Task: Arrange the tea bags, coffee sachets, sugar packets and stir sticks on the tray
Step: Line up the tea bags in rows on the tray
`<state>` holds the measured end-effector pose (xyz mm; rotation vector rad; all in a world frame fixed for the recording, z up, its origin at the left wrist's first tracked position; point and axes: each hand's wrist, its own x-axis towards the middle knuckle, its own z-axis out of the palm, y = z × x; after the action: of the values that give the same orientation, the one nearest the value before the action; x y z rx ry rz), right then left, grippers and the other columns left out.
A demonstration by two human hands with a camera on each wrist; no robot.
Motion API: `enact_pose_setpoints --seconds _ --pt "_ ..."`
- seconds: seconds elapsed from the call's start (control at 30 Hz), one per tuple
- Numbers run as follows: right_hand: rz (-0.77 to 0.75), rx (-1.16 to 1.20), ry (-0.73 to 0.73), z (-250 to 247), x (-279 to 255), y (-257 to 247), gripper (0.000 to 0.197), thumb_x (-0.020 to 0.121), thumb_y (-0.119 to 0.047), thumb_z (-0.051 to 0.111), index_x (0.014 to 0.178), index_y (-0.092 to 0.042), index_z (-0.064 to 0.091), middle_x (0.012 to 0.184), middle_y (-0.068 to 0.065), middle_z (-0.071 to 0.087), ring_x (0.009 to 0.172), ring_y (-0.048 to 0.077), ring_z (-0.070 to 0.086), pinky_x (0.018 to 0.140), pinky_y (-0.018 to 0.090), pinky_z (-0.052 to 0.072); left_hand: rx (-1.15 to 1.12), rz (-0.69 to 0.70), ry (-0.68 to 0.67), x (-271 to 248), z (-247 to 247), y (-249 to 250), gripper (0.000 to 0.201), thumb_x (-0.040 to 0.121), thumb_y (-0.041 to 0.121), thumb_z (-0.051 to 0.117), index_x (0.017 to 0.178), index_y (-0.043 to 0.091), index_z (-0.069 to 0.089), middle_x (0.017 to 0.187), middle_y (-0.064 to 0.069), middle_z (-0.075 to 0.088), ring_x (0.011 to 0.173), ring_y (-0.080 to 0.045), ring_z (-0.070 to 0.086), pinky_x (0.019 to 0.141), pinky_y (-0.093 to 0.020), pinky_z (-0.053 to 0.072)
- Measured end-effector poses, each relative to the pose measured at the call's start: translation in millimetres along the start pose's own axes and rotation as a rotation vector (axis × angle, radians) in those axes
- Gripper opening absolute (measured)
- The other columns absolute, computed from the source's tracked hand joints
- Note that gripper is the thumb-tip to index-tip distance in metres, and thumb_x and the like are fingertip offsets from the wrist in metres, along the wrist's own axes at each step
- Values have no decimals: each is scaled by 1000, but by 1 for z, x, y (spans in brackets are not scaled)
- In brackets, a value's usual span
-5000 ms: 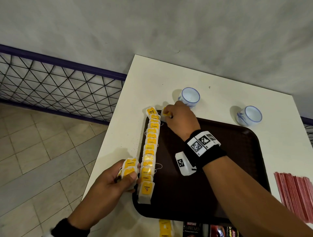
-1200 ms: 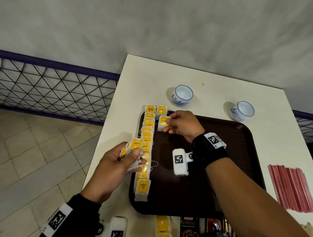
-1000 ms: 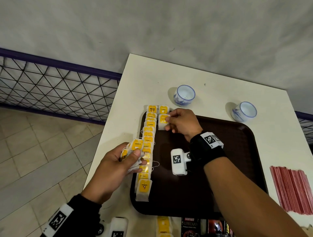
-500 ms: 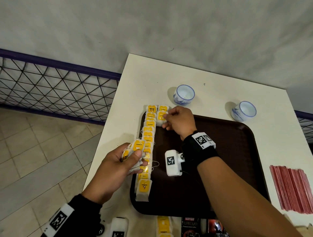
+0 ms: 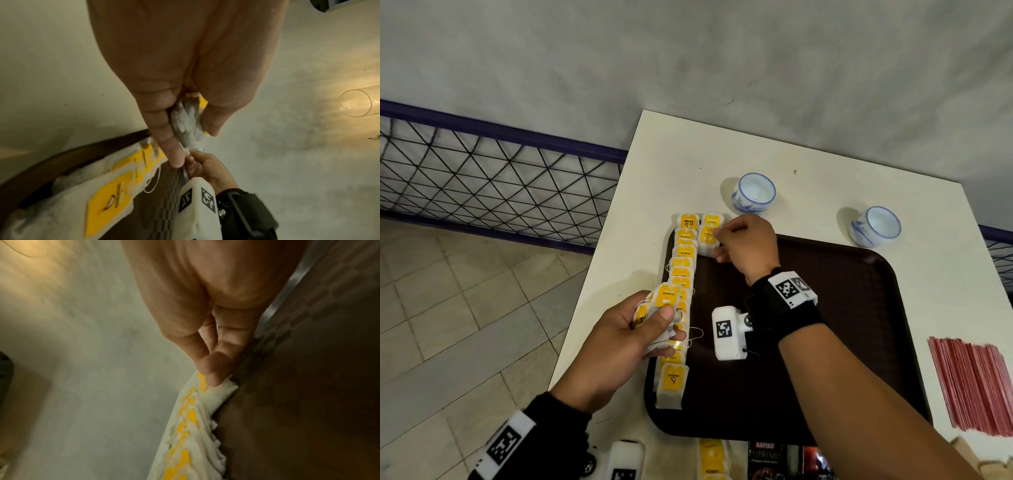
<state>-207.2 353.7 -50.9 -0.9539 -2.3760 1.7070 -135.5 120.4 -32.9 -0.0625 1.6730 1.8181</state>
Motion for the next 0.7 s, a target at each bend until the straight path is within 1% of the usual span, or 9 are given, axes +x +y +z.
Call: enact_pose_setpoints --seconds 0.07,0.1,0.13,0.23,0.3,0.37,0.47,0.63,0.7 --pt "-73 -26 4 -7 -16 -8 15 87 -16 73 91 -5 63 69 11 69 54 19 67 48 27 48 -1 5 -18 0 1 1 38 85 35 62 118 17 68 107 -6 77 97 -25 76 81 -40 63" --pt "-99 -10 -35 -10 -28 -13 14 86 -16 74 90 -7 65 68 7 68 54 16 65 46 21 43 -4 7 -29 0 1 1 38 86 35 62 118 16 68 108 -7 77 97 -26 76 81 -39 63" --pt "-104 22 -108 -12 -41 -16 12 86 -16 75 90 -7 67 68 5 67 54 14 62 45 19 40 -10 9 -42 0 1 2 38 86 34 61 119 15 67 108 -8 77 96 -26 76 79 -38 63" --pt "-76 129 -387 -19 -79 -17 13 85 -12 77 94 -5 71 80 9 67 59 13 59 45 23 37 -36 12 -78 0 4 2 36 88 30 60 118 11 66 107 -13 75 94 -29 76 72 -32 62" --pt "-69 175 -476 -23 -96 -14 16 84 -8 77 96 -1 70 84 12 67 61 14 59 46 26 37 -41 15 -95 1 6 2 35 88 29 60 117 10 66 107 -14 75 94 -30 76 72 -32 61" --pt "-68 184 -507 -26 -107 -11 18 84 -4 77 99 1 68 86 13 66 61 15 60 45 22 39 -27 19 -123 0 9 2 35 89 29 60 119 12 66 107 -12 75 94 -31 76 73 -34 61" --pt "-64 186 -489 -27 -115 -8 19 84 -2 76 100 1 68 85 10 66 61 13 60 46 17 41 -4 18 -166 0 14 2 35 90 29 60 123 18 65 109 -9 76 95 -31 76 72 -33 61" --pt "-41 219 -451 -32 -118 -6 17 83 0 77 94 5 65 75 6 65 59 12 59 45 23 39 11 17 -194 -2 18 2 32 93 26 58 124 17 64 111 -8 76 96 -30 75 74 -34 61" --pt "-34 247 -449 -33 -120 -5 17 83 1 76 92 5 63 73 6 65 59 14 58 45 23 39 9 18 -198 -3 18 2 33 93 26 58 125 17 64 111 -8 76 96 -30 75 73 -34 61"
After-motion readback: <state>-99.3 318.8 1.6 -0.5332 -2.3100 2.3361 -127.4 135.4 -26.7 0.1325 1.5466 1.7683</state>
